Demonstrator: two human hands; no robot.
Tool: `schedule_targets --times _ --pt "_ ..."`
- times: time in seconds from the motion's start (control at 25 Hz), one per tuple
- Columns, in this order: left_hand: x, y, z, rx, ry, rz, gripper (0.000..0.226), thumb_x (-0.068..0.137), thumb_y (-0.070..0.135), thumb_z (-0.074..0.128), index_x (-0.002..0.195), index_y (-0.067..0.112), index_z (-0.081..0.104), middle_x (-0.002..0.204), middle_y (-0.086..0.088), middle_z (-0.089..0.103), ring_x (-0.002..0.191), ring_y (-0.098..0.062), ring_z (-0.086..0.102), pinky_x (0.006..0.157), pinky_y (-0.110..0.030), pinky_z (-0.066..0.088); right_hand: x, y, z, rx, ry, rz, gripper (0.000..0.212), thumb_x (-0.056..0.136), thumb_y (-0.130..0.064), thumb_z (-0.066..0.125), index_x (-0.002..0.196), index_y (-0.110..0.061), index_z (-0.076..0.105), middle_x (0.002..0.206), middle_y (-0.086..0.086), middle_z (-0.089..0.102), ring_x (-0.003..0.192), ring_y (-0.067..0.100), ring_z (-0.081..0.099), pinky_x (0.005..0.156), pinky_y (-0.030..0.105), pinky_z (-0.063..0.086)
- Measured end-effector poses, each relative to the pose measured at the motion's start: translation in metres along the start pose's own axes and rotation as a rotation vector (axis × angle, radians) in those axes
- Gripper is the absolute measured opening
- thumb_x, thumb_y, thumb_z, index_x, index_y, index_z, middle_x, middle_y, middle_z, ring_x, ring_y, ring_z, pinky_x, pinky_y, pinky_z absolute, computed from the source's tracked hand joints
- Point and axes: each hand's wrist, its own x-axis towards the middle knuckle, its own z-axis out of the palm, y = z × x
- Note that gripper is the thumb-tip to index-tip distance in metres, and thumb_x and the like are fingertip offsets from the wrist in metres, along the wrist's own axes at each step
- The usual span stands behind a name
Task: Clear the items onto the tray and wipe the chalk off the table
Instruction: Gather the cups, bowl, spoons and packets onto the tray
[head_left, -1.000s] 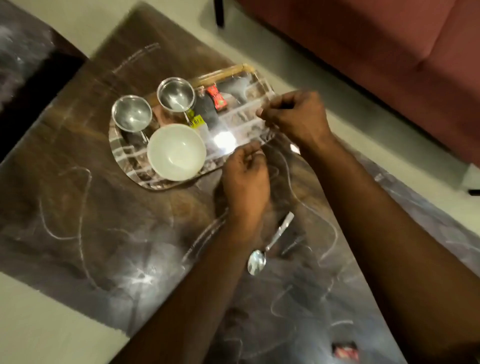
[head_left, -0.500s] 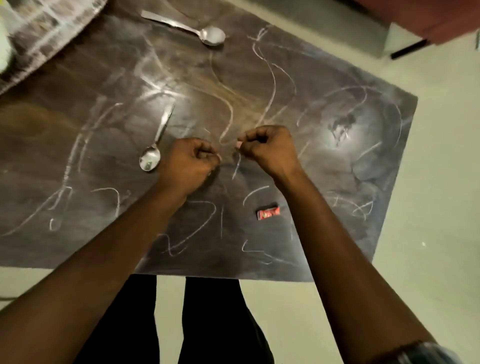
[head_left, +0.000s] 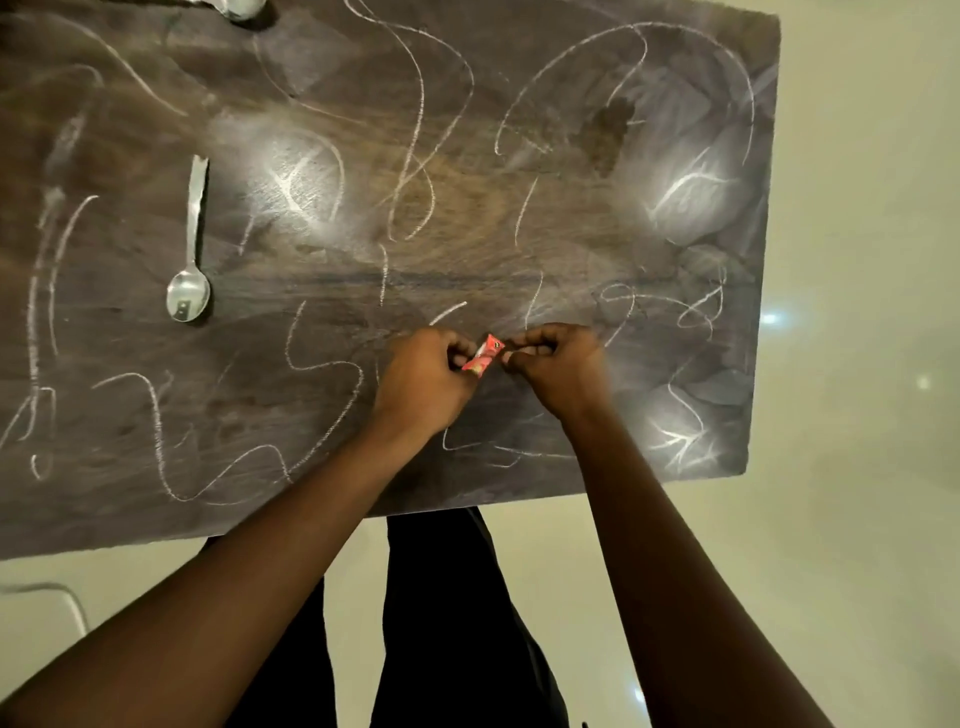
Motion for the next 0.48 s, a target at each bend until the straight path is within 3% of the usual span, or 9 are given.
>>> schedule_targets --times 0.16,0.28,0.36,0.48 --pt "0.000 -0.003 0.011 0.011 0.074 0.014 0.012 0.086 0.011 0.082 0.095 0.019 0.080 0.072 0.011 0.070 0.062 -0.007 0.066 0.064 -0.026 0.056 -0.001 0.013 0.011 0.157 -0.035 0.023 0.016 0.075 -0.016 0.086 0.088 -0.020 0.079 0.081 0.000 0.082 0.081 0.019 0.080 0.085 0.044 0.066" --pt "0.005 -0.006 0.014 -0.081 0.095 -0.054 0.017 0.087 0.010 0.078 0.084 0.027 0.076 0.073 0.005 0.076 0.071 -0.022 0.078 0.072 -0.039 0.066 -0.004 0.007 0.020 0.266 -0.096 0.013 0.016 0.085 -0.006 0.082 0.090 -0.021 0.078 0.082 0.003 0.081 0.077 0.017 0.077 0.081 0.039 0.066" --pt "0.009 -0.009 0.011 -0.144 0.120 -0.097 0.022 0.087 0.012 0.078 0.074 0.030 0.073 0.073 -0.001 0.080 0.071 -0.026 0.080 0.075 -0.049 0.067 -0.006 0.002 0.026 0.279 -0.098 0.013 0.018 0.087 -0.005 0.080 0.090 -0.023 0.076 0.080 0.002 0.080 0.073 0.017 0.075 0.080 0.043 0.064" --pt "0.016 -0.011 0.006 -0.225 0.135 -0.130 0.022 0.090 0.012 0.077 0.072 0.025 0.076 0.074 -0.008 0.081 0.071 -0.029 0.081 0.075 -0.055 0.068 -0.004 -0.005 0.034 0.303 -0.076 0.032 0.021 0.087 -0.005 0.078 0.094 -0.024 0.073 0.080 0.000 0.079 0.074 0.020 0.075 0.079 0.046 0.064"
